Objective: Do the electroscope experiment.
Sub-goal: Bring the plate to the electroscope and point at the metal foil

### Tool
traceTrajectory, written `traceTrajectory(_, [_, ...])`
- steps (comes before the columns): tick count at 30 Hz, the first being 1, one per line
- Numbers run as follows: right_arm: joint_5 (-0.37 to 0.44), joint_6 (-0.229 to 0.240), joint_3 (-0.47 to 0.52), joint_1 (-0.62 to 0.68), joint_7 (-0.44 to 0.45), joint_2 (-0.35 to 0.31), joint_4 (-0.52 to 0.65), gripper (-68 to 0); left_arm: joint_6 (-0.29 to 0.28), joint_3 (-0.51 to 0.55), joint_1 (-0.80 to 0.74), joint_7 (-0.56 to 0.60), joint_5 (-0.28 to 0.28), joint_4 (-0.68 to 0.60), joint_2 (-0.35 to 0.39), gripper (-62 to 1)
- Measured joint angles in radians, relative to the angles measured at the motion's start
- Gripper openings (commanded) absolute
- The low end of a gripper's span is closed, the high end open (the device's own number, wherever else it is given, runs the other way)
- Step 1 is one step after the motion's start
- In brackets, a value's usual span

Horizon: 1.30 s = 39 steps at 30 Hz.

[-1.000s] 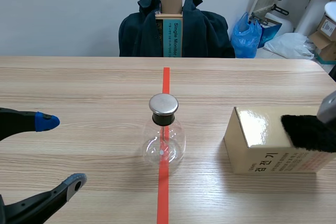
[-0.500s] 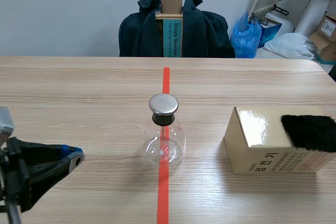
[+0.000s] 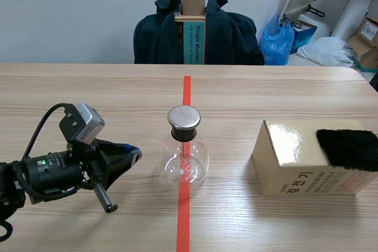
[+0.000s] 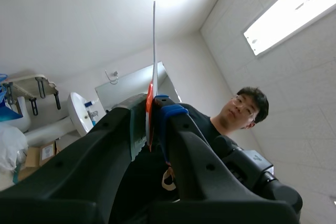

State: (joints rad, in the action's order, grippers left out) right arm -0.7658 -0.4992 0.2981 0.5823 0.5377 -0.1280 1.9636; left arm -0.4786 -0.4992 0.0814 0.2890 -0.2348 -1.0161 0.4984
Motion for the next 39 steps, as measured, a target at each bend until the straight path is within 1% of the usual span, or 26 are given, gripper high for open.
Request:
traceTrajectory(3, [0.0, 0.0, 0.0, 0.0, 0.015, 0.0, 0.0, -66.8, 0.0, -0.005, 0.003, 0.055, 0.0, 0.024, 0.001, -58.1])
traceTrajectory(7, [0.001, 0.0, -0.027, -0.016, 0.014, 0.0, 0.0, -66.8, 0.0, -0.005, -0.007, 0.064, 0.0, 0.027, 0.003, -57.9])
traceTrajectory(13, [0.0, 0.0, -0.099, -0.122, -0.017, 0.002, 0.0, -66.8, 0.0, -0.005, -0.015, 0.067, 0.001, 0.027, 0.003, -57.9])
traceTrajectory(15, [-0.006, 0.0, -0.125, -0.161, -0.024, 0.01, 0.0, -66.8, 0.0, -0.005, -0.015, 0.068, 0.031, 0.027, 0.003, -57.9])
traceTrajectory(17, [-0.032, 0.0, -0.156, -0.193, -0.024, 0.021, -0.001, -66.8, 0.0, -0.011, -0.015, 0.069, 0.057, 0.027, 0.001, -57.9])
traceTrajectory(19, [-0.061, -0.001, -0.192, -0.219, -0.025, 0.027, -0.008, -66.8, 0.0, -0.023, -0.015, 0.069, 0.068, 0.027, -0.008, -57.9])
traceTrajectory(22, [-0.103, -0.001, -0.246, -0.249, -0.05, 0.029, -0.039, -66.8, 0.0, -0.034, -0.015, 0.069, 0.069, 0.026, -0.022, -57.9])
traceTrajectory(25, [-0.155, -0.004, -0.296, -0.275, -0.072, 0.029, -0.095, -66.8, 0.0, -0.034, -0.015, 0.069, 0.07, 0.026, -0.03, -57.9])
traceTrajectory(27, [-0.189, -0.04, -0.329, -0.29, -0.072, 0.029, -0.145, -66.8, 0.0, -0.034, -0.015, 0.069, 0.071, 0.026, -0.03, -57.9])
traceTrajectory(31, [-0.23, -0.092, -0.395, -0.309, -0.072, 0.029, -0.242, -66.8, 0.0, -0.034, -0.015, 0.069, 0.071, 0.026, -0.03, -57.9])
traceTrajectory(33, [-0.266, -0.108, -0.424, -0.311, -0.072, 0.029, -0.291, -66.8, 0.0, -0.034, -0.015, 0.069, 0.071, 0.026, -0.03, -57.9])
traceTrajectory(36, [-0.293, -0.124, -0.468, -0.31, -0.072, 0.029, -0.372, -66.8, 0.0, -0.034, -0.015, 0.069, 0.071, 0.025, -0.03, -57.9])
traceTrajectory(39, [-0.295, -0.184, -0.507, -0.31, -0.065, 0.029, -0.457, -66.8, 0.0, -0.034, -0.015, 0.069, 0.071, 0.025, -0.03, -57.9])
